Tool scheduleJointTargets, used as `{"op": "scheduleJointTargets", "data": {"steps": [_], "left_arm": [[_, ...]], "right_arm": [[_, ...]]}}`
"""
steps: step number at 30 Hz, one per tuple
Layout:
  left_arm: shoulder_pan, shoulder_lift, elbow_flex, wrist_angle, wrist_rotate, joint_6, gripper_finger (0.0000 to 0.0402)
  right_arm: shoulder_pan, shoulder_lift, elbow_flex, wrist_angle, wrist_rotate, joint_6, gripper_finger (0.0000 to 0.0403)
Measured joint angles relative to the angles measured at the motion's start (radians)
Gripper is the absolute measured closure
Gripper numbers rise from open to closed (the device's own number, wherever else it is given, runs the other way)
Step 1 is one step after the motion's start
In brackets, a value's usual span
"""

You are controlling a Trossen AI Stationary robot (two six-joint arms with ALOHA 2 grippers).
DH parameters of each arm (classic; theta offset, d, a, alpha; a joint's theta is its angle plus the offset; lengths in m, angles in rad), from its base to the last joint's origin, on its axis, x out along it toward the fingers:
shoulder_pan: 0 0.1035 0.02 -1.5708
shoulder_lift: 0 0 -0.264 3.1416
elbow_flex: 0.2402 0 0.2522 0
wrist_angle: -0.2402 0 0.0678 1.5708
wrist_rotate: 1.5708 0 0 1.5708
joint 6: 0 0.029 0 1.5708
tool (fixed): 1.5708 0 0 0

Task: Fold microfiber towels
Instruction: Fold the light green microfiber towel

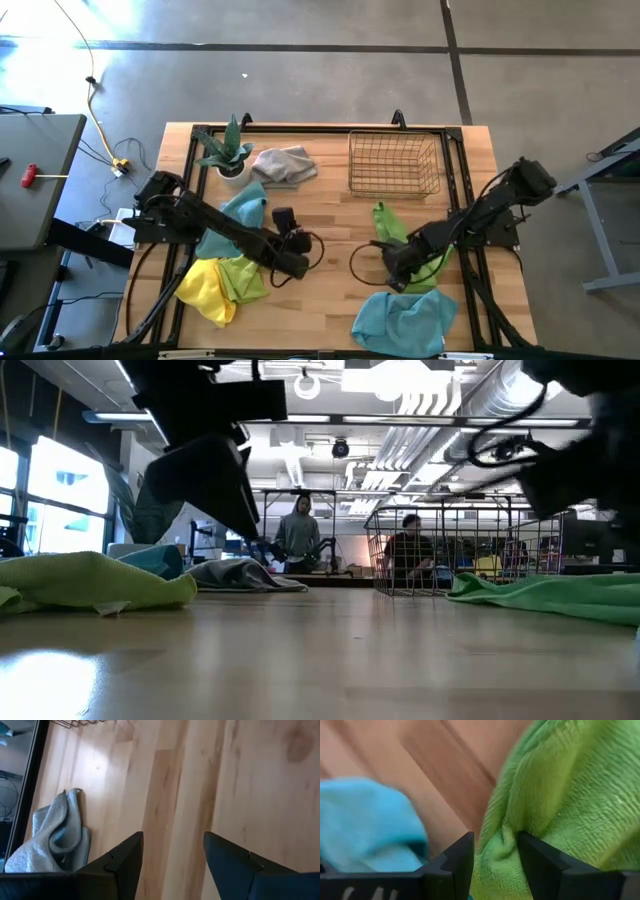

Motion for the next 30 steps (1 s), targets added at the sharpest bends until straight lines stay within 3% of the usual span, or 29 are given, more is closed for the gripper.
{"op": "scheduleJointTargets", "data": {"steps": [5, 11, 17, 21, 24, 27, 30], "left_arm": [[-0.031, 0.0, 0.0, -0.021, -0.003, -0.033, 0.0204], [-0.042, 0.0, 0.0, -0.018, -0.024, -0.04, 0.0204], [-0.042, 0.0, 0.0, -0.017, -0.026, -0.053, 0.0204], [-0.042, 0.0, 0.0, -0.018, -0.024, -0.066, 0.0204], [-0.048, 0.0, 0.0, -0.024, -0.008, -0.076, 0.0204], [-0.059, 0.0, 0.0, -0.041, 0.012, -0.092, 0.0204], [-0.071, 0.0, 0.0, -0.058, 0.013, -0.11, 0.0204]], "right_arm": [[0.07, 0.0, 0.0, -0.185, -0.089, 0.124, 0.0256], [0.122, -0.049, 0.018, -0.402, -0.111, 0.22, 0.0256], [0.143, -0.102, 0.157, -0.456, 0.075, 0.221, 0.0256], [0.177, -0.099, 0.254, -0.305, 0.308, 0.194, 0.0256], [0.217, -0.087, 0.266, -0.062, 0.48, 0.106, 0.0256], [0.252, -0.065, 0.243, 0.205, 0.521, 0.008, 0.0256], [0.289, -0.019, 0.234, 0.341, 0.523, -0.048, 0.0256]]}}
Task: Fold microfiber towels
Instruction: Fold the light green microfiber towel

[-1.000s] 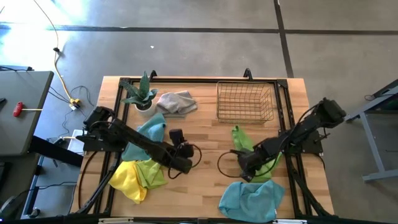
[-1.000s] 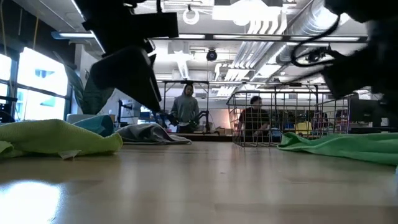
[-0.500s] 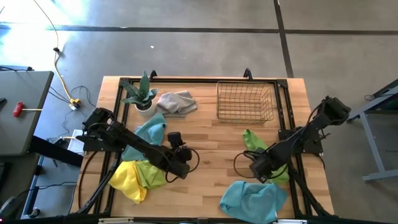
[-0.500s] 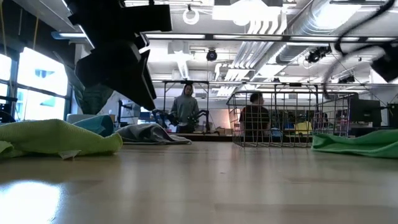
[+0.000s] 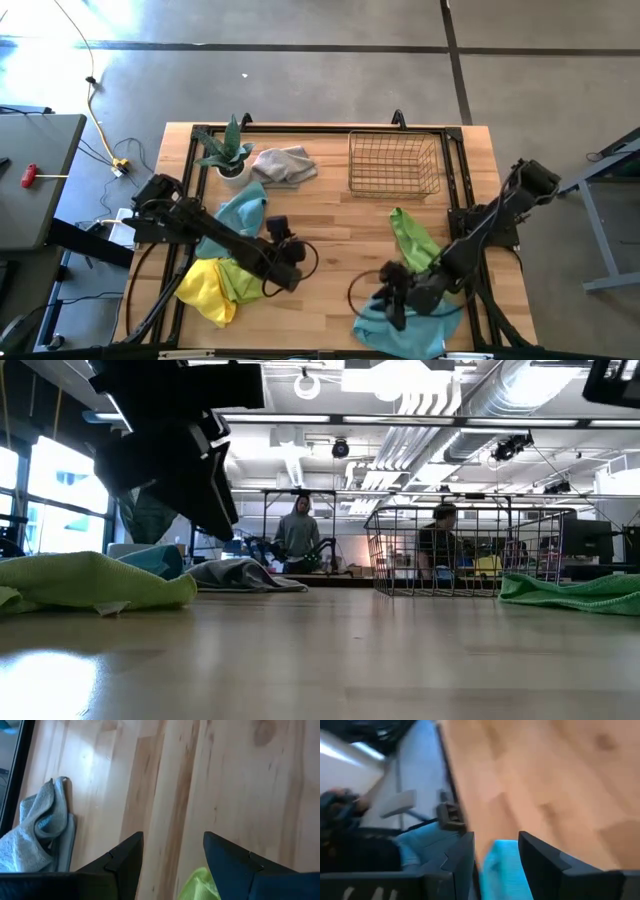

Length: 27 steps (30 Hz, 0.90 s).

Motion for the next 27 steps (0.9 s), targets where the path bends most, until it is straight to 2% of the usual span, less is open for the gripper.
{"op": "scheduleJointTargets", "data": {"steps": [3, 5, 9, 14, 18, 22, 24, 27], "left_arm": [[-0.014, 0.0, 0.0, -0.006, 0.0, -0.011, 0.0204], [-0.026, 0.0, 0.0, -0.008, 0.0, -0.011, 0.0204], [-0.052, 0.0, 0.0, -0.012, 0.0, -0.011, 0.0204], [-0.075, 0.0, 0.0, -0.019, 0.002, -0.01, 0.0204], [-0.085, 0.0, 0.0, -0.044, 0.023, -0.013, 0.0204], [-0.089, 0.0, 0.0, -0.077, 0.046, -0.031, 0.0204], [-0.089, 0.0, 0.0, -0.102, 0.048, -0.035, 0.0204], [-0.089, 0.0, 0.0, -0.135, 0.048, -0.034, 0.0204]], "right_arm": [[0.025, 0.059, 0.0, 0.018, -0.014, 0.047, 0.0256], [0.031, 0.108, 0.0, -0.006, -0.064, 0.131, 0.0256], [0.032, 0.215, -0.002, -0.056, -0.233, 0.285, 0.0256], [0.031, 0.297, -0.001, -0.105, -0.444, 0.365, 0.0257], [0.039, 0.299, 0.0, -0.242, -0.664, 0.444, 0.0257], [0.057, 0.27, -0.004, -0.384, -0.837, 0.493, 0.0256], [0.063, 0.241, -0.003, -0.448, -0.89, 0.506, 0.0256], [0.066, 0.191, -0.003, -0.517, -0.878, 0.52, 0.0256]]}}
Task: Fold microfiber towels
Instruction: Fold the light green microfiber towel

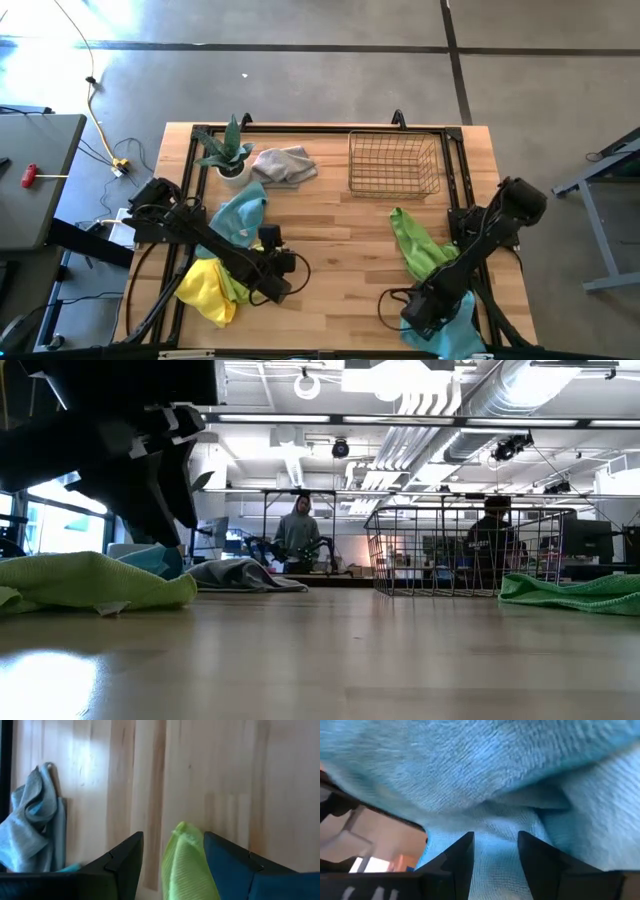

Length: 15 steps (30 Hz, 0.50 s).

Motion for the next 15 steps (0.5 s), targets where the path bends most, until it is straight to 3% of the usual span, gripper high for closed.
{"op": "scheduleJointTargets", "data": {"steps": [3, 6, 10, 15], "left_arm": [[0.001, 0.0, 0.001, -0.028, 0.004, -0.001, 0.0204], [0.0, 0.0, 0.011, -0.088, 0.051, -0.003, 0.0204], [0.0, 0.0, 0.026, -0.156, 0.138, -0.04, 0.0204], [-0.025, 0.0, 0.079, -0.229, 0.241, -0.147, 0.0204]], "right_arm": [[0.0, -0.066, 0.011, -0.044, 0.081, 0.017, 0.0256], [-0.003, -0.128, 0.039, -0.088, 0.234, 0.011, 0.0256], [-0.011, -0.185, 0.065, -0.139, 0.561, -0.043, 0.0256], [-0.08, -0.195, 0.068, -0.141, 0.977, -0.301, 0.0256]]}}
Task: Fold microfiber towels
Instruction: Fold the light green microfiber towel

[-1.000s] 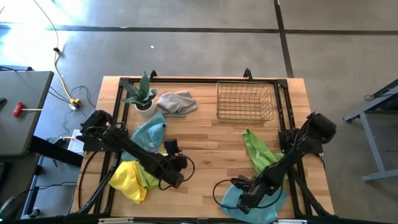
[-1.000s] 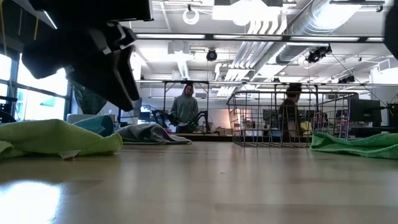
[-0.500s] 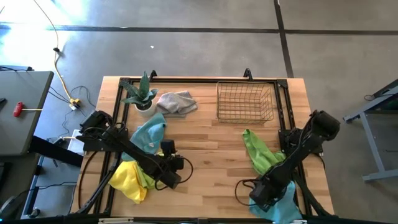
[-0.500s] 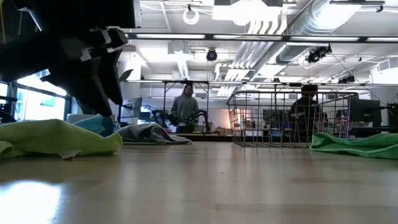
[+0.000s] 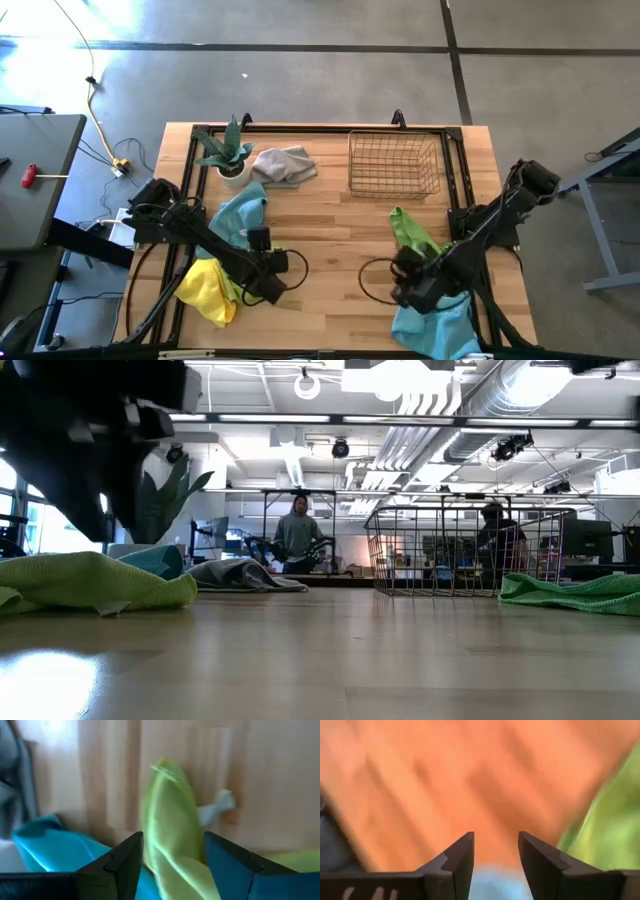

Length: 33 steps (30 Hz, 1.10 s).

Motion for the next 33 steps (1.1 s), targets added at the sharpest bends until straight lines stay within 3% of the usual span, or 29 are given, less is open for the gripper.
{"op": "scheduleJointTargets", "data": {"steps": [6, 11, 15, 19, 27, 33], "left_arm": [[-0.06, 0.0, 0.092, -0.086, 0.041, -0.113, 0.0204], [-0.109, 0.0, 0.155, -0.222, 0.041, -0.269, 0.0204], [-0.15, 0.0, 0.184, -0.317, 0.041, -0.356, 0.0204], [-0.18, 0.0, 0.205, -0.38, 0.039, -0.404, 0.0204], [-0.206, 0.0, 0.218, -0.412, 0.036, -0.428, 0.0204], [-0.21, 0.0, 0.217, -0.413, 0.033, -0.447, 0.0204]], "right_arm": [[-0.186, 0.063, 0.0, 0.106, 0.206, -0.442, 0.0256], [-0.316, 0.166, 0.0, 0.454, 0.22, -0.915, 0.0256], [-0.388, 0.27, 0.0, 0.776, 0.127, -1.251, 0.0256], [-0.456, 0.361, 0.0, 1.034, -0.003, -1.442, 0.0256], [-0.586, 0.515, 0.009, 1.497, -0.371, -1.577, 0.0256], [-0.63, 0.641, 0.126, 1.497, -0.467, -1.587, 0.0256]]}}
